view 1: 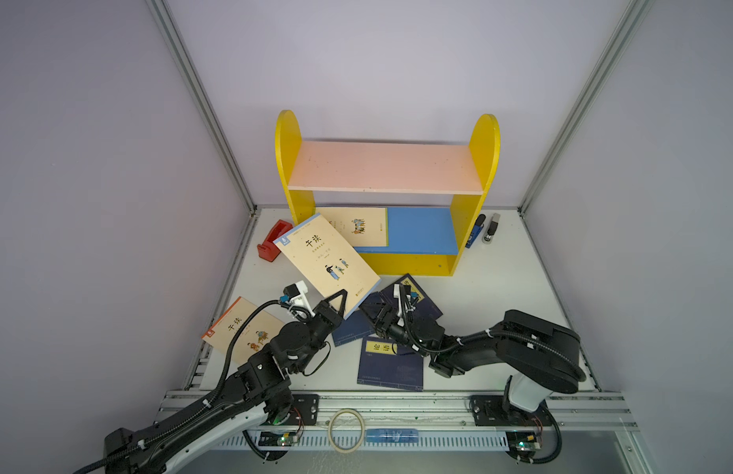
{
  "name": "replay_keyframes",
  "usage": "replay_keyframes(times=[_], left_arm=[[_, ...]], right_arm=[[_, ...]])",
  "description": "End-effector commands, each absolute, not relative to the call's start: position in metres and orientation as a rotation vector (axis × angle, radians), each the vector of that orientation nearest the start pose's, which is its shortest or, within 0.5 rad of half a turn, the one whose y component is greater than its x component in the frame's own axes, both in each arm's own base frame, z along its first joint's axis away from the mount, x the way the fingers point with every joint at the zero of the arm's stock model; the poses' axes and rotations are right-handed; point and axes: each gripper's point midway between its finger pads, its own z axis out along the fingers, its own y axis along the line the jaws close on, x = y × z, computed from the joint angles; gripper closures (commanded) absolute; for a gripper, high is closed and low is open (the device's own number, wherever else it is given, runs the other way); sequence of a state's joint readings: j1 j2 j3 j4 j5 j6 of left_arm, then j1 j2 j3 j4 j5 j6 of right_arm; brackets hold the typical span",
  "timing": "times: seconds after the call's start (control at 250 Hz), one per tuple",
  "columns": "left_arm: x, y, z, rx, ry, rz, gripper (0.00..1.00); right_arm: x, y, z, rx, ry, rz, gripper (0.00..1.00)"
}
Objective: Stacking books/files
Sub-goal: Pass the book.
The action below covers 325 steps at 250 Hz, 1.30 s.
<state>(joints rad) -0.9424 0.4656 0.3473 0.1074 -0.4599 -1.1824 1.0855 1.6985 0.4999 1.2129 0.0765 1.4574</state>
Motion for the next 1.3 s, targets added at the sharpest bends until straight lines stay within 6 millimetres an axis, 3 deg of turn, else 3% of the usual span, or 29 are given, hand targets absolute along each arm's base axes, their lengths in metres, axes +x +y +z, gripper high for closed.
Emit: replay_keyframes(times=[0.0, 0.268, 0.644, 1.092, 1.296], left_arm=[[0.215, -0.161, 0.252, -0.614, 1.648, -1.232, 1.0], [0.214, -0.144, 0.245, -0.677, 1.627, -1.195, 1.0], [0.212, -0.165, 0.248, -0.628, 1.663, -1.282, 1.0], [0.204, -0.186, 0.247, -0.587, 1.697, -1.346, 1.0], [0.202, -0.197, 0.237, -0.586, 1.734, -1.358, 1.0]], right_arm=[[0.221, 0.378, 0.201, 0.415, 1.738, 1.897, 0.38], [0.21, 0.367, 0.217, 0.357, 1.659, 1.93, 0.4], [0.214, 0.383, 0.206, 0.387, 1.699, 1.955, 0.39], [0.228, 0.372, 0.191, 0.486, 1.711, 1.915, 0.43], [0.237, 0.354, 0.189, 0.53, 1.691, 1.866, 0.47]])
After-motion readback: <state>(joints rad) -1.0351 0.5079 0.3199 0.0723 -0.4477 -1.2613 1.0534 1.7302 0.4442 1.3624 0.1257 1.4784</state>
